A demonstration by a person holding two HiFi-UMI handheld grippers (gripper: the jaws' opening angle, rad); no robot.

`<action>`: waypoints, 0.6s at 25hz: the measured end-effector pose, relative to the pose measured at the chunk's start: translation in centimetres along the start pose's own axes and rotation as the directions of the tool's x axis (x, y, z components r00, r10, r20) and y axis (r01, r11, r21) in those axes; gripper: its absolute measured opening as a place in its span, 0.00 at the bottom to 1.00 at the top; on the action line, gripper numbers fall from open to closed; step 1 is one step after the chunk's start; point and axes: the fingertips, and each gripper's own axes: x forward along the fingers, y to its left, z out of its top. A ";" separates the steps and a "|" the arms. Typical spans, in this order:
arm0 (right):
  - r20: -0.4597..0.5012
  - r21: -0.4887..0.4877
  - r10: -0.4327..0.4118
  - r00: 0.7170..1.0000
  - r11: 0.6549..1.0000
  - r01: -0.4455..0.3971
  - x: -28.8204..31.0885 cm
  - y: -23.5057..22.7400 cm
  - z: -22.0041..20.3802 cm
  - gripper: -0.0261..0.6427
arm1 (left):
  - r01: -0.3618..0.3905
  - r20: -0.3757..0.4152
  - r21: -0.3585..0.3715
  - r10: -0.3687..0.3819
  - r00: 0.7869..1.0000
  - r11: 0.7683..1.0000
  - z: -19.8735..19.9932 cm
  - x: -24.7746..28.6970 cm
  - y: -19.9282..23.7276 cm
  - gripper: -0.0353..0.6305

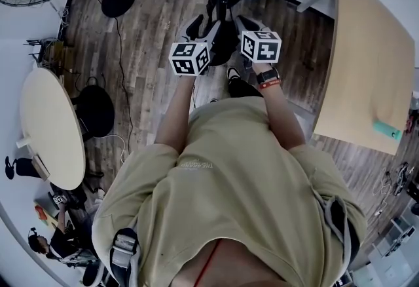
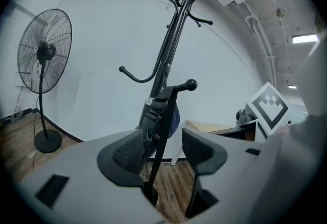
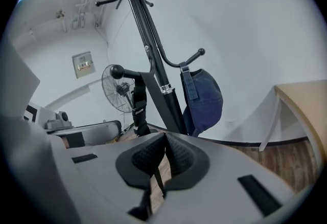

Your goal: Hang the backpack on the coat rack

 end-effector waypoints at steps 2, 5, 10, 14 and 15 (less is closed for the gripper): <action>0.024 -0.025 -0.020 1.000 0.999 0.020 -0.8 0.4 0.7 0.06 | -0.012 0.013 0.009 0.012 1.000 1.000 0.6 -0.8 0.1 0.43; 0.062 -0.049 -0.042 0.997 0.998 0.045 -2.3 0.8 1.5 0.06 | -0.038 0.040 0.024 0.037 0.999 0.999 1.5 -2.3 0.1 0.40; 0.146 -0.065 -0.054 0.988 0.996 0.064 -4.9 1.5 3.5 0.06 | -0.038 0.088 0.054 0.033 0.996 0.998 3.6 -4.1 -0.7 0.36; 0.215 -0.093 -0.063 0.975 0.992 0.084 -7.9 3.0 5.2 0.06 | -0.046 0.129 0.083 0.035 0.991 0.995 5.7 -6.4 -1.9 0.31; 0.232 -0.096 -0.062 0.971 0.992 0.087 -8.7 3.5 5.5 0.06 | -0.051 0.141 0.088 0.038 0.989 0.995 6.2 -7.0 -2.2 0.30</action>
